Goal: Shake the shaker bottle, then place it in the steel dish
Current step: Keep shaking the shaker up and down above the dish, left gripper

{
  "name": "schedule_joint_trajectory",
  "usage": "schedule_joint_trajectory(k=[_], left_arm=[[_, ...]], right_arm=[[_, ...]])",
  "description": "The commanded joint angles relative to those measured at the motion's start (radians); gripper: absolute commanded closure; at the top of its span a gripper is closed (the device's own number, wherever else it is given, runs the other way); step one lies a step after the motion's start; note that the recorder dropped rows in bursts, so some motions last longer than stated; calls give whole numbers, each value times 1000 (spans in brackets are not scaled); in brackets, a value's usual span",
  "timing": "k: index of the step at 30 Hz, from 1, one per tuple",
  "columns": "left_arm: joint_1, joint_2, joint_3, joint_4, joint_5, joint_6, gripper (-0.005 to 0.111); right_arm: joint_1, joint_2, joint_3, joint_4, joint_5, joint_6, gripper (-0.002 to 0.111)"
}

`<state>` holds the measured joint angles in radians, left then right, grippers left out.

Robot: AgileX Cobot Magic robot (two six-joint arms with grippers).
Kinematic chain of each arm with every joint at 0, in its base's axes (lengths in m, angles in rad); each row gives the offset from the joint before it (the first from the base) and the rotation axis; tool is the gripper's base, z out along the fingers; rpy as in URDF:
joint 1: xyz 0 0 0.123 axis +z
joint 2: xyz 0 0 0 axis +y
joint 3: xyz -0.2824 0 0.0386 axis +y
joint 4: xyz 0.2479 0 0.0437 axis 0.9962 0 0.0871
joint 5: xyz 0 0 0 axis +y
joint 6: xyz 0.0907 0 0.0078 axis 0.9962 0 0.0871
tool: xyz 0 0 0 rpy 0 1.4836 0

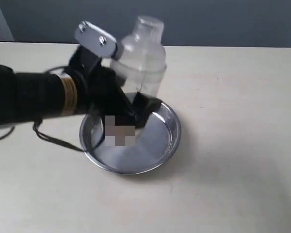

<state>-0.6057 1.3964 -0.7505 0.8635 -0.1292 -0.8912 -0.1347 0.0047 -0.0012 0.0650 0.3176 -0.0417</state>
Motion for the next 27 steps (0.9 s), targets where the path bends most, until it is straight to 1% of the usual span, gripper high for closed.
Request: schedule_joint_trajectory(k=[1, 2, 3, 6, 8, 10, 11, 13, 14, 16, 17, 18, 19, 20, 21, 22, 23, 24, 25, 27], left_arm=[[2, -73, -24, -22, -132, -9, 106], [8, 9, 3, -24, -108, -9, 106], [18, 28, -14, -22, -91, -9, 106], [26, -97, -137, -14, -111, 4, 106], [26, -128, -170, -18, -93, -5, 106], [8, -97, -111, -18, -75, -49, 106], [4, -43, -49, -18, -69, -49, 106], [4, 17, -6, -38, -82, -57, 106], [4, -1, -13, -43, -113, -73, 106], [5, -91, -70, -33, -172, -66, 106], [5, -138, -117, -5, -182, -27, 106], [5, -160, -133, 5, -163, -14, 106], [-1, -160, -123, 5, -131, -26, 106], [-13, -130, -81, 5, -94, -47, 106], [-20, -76, -35, 5, -68, -49, 106], [-20, -7, 19, -9, -64, -49, 106], [-18, 41, 46, -29, -69, -51, 106], [-14, 61, 43, -33, -79, -60, 106], [-14, 42, 19, -35, -110, -79, 106], [-14, -45, -54, -15, -173, -65, 106]], right_arm=[[-3, -5, 1, 1, -13, -2, 109], [-3, -5, 1, 1, -13, -2, 109], [-3, -5, 1, 1, -13, -2, 109], [-3, -5, 1, 1, -13, -2, 109], [-3, -5, 1, 1, -13, -2, 109], [-3, -5, 1, 1, -13, -2, 109], [-3, -5, 1, 1, -13, -2, 109], [-3, -5, 1, 1, -13, -2, 109], [-3, -5, 1, 1, -13, -2, 109], [-3, -5, 1, 1, -13, -2, 109], [-3, -5, 1, 1, -13, -2, 109], [-3, -5, 1, 1, -13, -2, 109], [-3, -5, 1, 1, -13, -2, 109], [-3, -5, 1, 1, -13, -2, 109], [-3, -5, 1, 1, -13, -2, 109], [-3, -5, 1, 1, -13, -2, 109], [-3, -5, 1, 1, -13, -2, 109], [-3, -5, 1, 1, -13, -2, 109], [-3, -5, 1, 1, -13, -2, 109], [-3, -5, 1, 1, -13, -2, 109]])
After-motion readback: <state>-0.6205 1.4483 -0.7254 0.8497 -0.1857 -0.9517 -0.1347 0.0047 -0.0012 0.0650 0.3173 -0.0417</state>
